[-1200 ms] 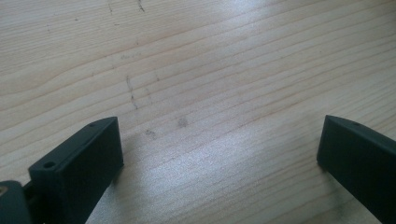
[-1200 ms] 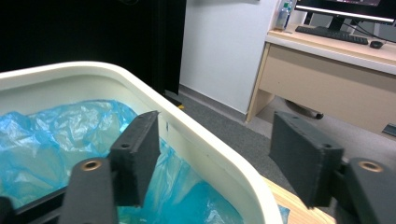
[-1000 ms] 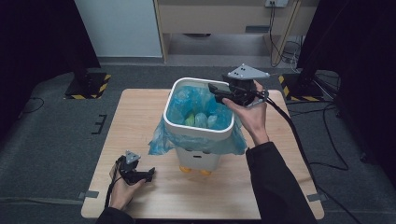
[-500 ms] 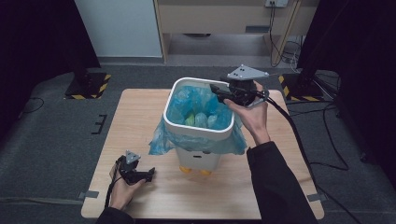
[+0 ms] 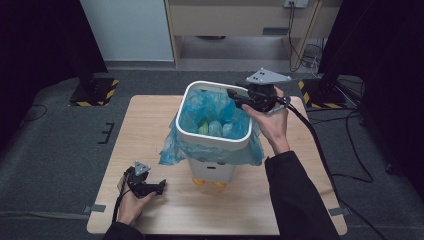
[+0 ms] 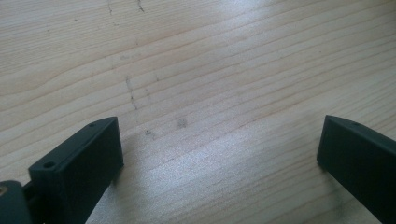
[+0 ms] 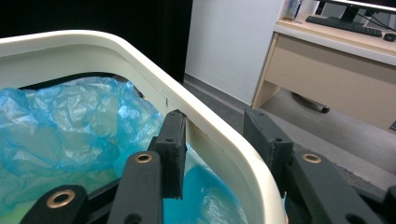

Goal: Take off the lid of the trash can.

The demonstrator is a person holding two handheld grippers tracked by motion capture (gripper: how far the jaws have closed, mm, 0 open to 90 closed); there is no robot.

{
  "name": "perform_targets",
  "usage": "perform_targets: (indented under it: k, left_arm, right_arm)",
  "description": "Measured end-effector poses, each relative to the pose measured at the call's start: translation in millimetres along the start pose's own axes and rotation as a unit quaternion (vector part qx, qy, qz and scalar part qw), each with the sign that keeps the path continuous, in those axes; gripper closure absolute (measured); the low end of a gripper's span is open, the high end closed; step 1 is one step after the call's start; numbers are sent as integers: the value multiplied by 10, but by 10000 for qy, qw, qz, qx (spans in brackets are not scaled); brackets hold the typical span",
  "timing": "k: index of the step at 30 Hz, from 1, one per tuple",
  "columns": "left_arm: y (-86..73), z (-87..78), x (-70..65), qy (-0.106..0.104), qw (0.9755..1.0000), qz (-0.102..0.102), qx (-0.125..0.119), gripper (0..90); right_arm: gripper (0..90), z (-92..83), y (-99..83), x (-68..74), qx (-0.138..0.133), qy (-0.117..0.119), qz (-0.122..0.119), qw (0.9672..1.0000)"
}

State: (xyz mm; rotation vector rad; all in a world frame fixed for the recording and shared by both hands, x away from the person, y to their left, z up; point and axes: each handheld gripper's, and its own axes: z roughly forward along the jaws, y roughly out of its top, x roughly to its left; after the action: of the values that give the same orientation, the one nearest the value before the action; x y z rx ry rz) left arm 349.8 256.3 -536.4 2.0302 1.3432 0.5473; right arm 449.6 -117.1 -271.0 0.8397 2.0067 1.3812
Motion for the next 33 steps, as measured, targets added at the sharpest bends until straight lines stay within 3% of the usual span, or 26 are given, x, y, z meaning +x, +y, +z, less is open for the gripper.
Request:
perform_targets:
  k: [16,26,33]
  left_arm:
    - [1,-1,3,0,10000,20,8,0]
    - [1,-1,3,3,10000,19,8,0]
    - [1,-1,3,3,10000,19,7,0]
  right_arm:
    - [606,-182,114,-79,-498,-56,361,9981]
    - [604,-222,126,-79,-480,-70,347,9982]
    - [602,-139,64,-55,-232,-33,249,9994]
